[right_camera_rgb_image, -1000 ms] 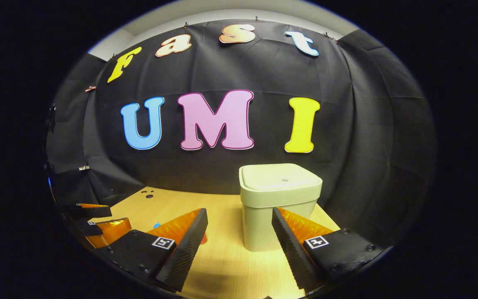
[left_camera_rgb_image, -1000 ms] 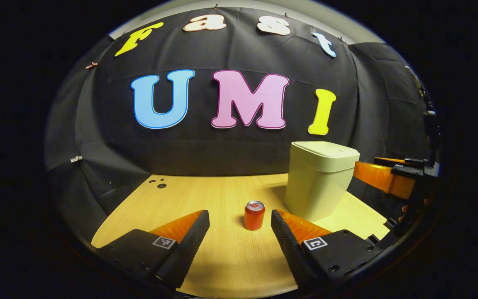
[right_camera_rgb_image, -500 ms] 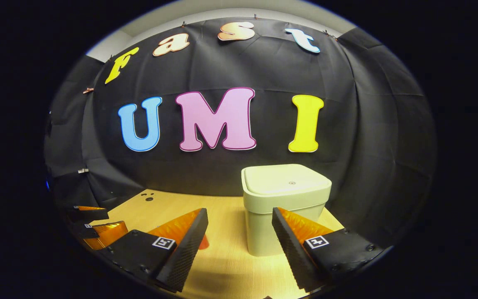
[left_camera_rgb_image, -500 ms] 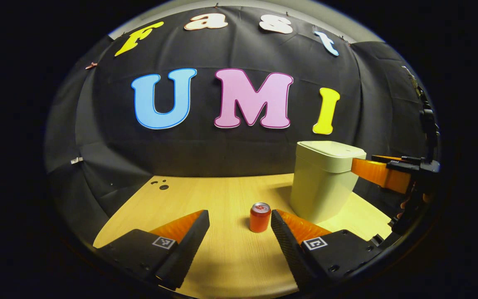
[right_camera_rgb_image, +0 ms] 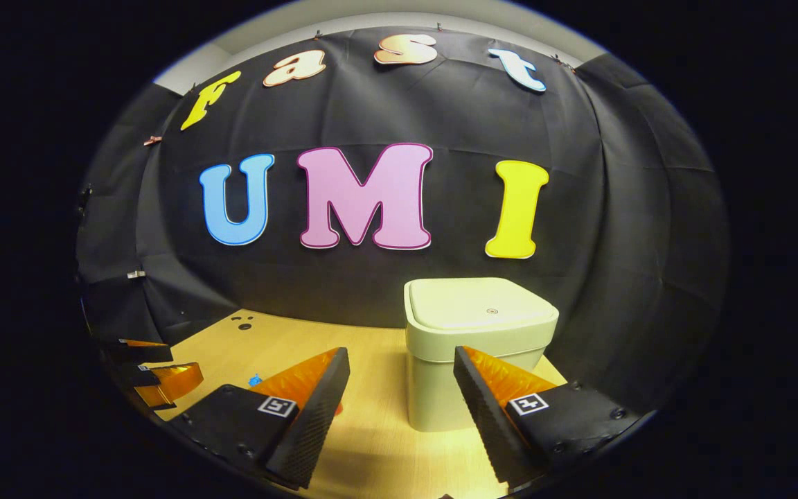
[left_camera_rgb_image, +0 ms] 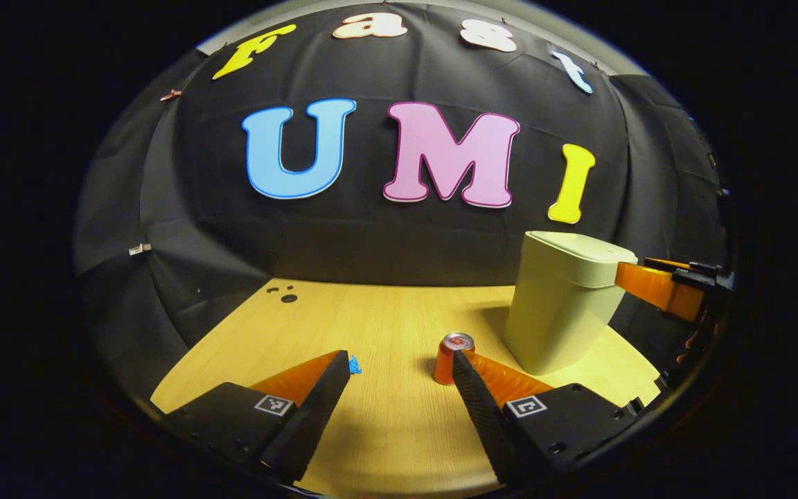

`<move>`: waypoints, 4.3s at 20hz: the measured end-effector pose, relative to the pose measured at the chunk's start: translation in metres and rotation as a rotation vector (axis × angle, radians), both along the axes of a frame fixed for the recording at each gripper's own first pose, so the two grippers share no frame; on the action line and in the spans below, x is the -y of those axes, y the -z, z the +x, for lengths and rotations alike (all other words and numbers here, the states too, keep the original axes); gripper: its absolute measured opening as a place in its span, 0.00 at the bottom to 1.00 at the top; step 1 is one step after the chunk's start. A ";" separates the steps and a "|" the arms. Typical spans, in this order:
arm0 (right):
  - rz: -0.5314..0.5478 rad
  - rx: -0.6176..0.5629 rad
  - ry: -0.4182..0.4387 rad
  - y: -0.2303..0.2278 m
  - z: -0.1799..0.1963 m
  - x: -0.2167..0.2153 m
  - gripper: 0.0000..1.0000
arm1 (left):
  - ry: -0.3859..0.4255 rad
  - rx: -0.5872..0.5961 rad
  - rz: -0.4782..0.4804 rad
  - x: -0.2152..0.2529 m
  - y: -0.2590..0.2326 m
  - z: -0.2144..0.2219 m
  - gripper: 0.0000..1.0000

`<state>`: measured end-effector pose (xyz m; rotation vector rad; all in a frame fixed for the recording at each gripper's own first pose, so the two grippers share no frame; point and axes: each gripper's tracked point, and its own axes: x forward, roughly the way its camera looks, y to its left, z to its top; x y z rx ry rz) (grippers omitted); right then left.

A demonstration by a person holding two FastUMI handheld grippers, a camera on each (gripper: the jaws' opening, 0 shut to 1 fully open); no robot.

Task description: Press the lid of the desktop garbage bin to open it, pick up the crumpled paper on the desktop and throw it into the bin, then pick up the pop can on the desktop and drop it into the bin, and finally close the garbage bin lid.

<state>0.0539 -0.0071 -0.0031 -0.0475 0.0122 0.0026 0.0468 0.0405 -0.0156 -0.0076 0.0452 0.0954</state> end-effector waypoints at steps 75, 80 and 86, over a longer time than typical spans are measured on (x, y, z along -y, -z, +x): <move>0.048 -0.020 0.150 -0.048 0.088 0.109 0.05 | 0.027 -0.127 -0.023 -0.013 0.031 0.023 0.96; 0.002 0.035 0.138 -0.075 0.063 0.094 0.05 | 0.042 -0.076 0.016 -0.021 0.022 0.016 0.96; 0.016 0.061 0.135 -0.085 0.032 0.074 0.05 | 0.027 -0.071 -0.012 -0.037 0.029 -0.002 0.96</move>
